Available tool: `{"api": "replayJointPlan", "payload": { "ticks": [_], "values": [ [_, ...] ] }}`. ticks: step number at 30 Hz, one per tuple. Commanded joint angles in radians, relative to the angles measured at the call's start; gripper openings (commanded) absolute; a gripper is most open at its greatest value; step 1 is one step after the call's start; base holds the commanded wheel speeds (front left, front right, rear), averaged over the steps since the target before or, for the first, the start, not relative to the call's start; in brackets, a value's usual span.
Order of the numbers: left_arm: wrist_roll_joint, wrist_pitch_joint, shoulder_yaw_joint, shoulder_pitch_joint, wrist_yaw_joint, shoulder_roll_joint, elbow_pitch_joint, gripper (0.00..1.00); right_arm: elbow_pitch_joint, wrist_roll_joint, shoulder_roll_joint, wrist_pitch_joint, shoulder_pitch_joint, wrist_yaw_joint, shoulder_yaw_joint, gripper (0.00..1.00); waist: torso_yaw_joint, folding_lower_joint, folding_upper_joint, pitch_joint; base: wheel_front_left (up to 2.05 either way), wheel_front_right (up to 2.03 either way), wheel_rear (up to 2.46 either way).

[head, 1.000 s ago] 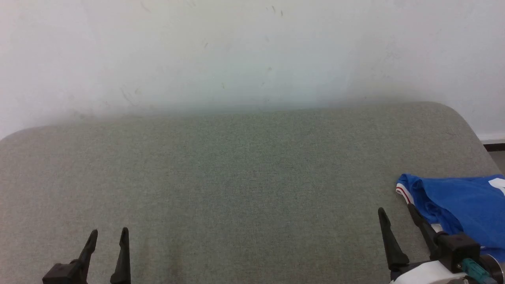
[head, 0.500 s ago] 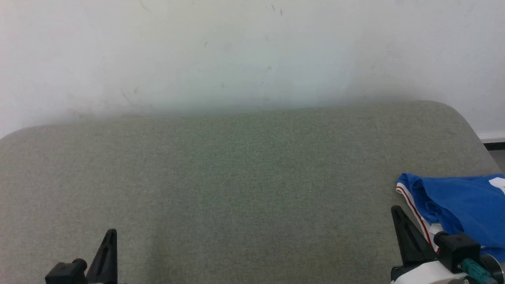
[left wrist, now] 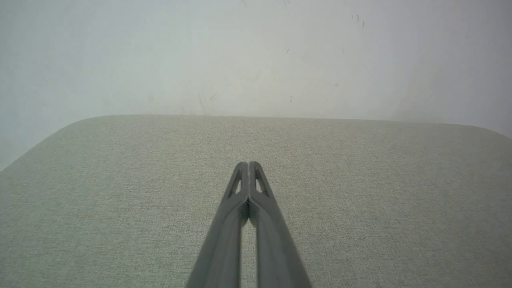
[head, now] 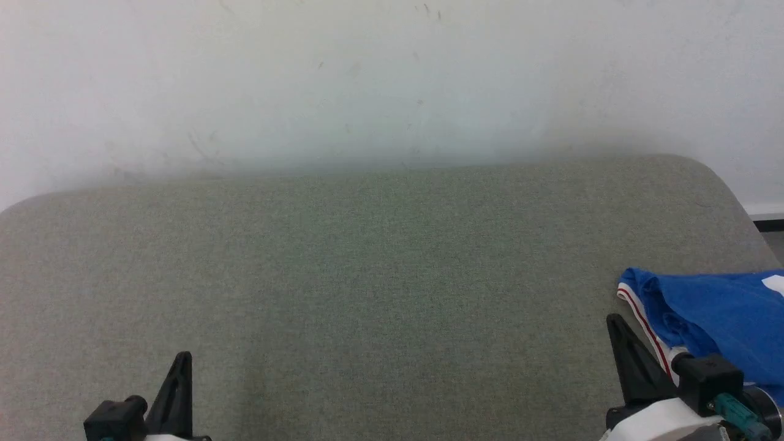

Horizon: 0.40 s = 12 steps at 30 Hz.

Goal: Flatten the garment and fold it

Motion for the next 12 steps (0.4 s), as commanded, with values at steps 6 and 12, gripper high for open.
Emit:
{"api": "replayJointPlan", "payload": {
  "ticks": [6, 12],
  "values": [
    [0.03, 0.02, 0.0, -0.03, 0.005, -0.016, -0.014, 0.0, 0.003, -0.012, 0.001, 0.007, -0.023, 0.0, 0.0, 0.0, 0.002, -0.0001, -0.0001, 0.003, 0.0, 0.0, 0.0],
    [0.045, 0.032, -0.001, -0.038, 0.007, -0.026, -0.021, 0.0, 0.003, -0.017, 0.001, 0.012, -0.031, 0.0, -0.001, 0.0, 0.004, -0.0001, -0.0001, 0.006, 0.0, 0.0, 0.0]
  ]
}}
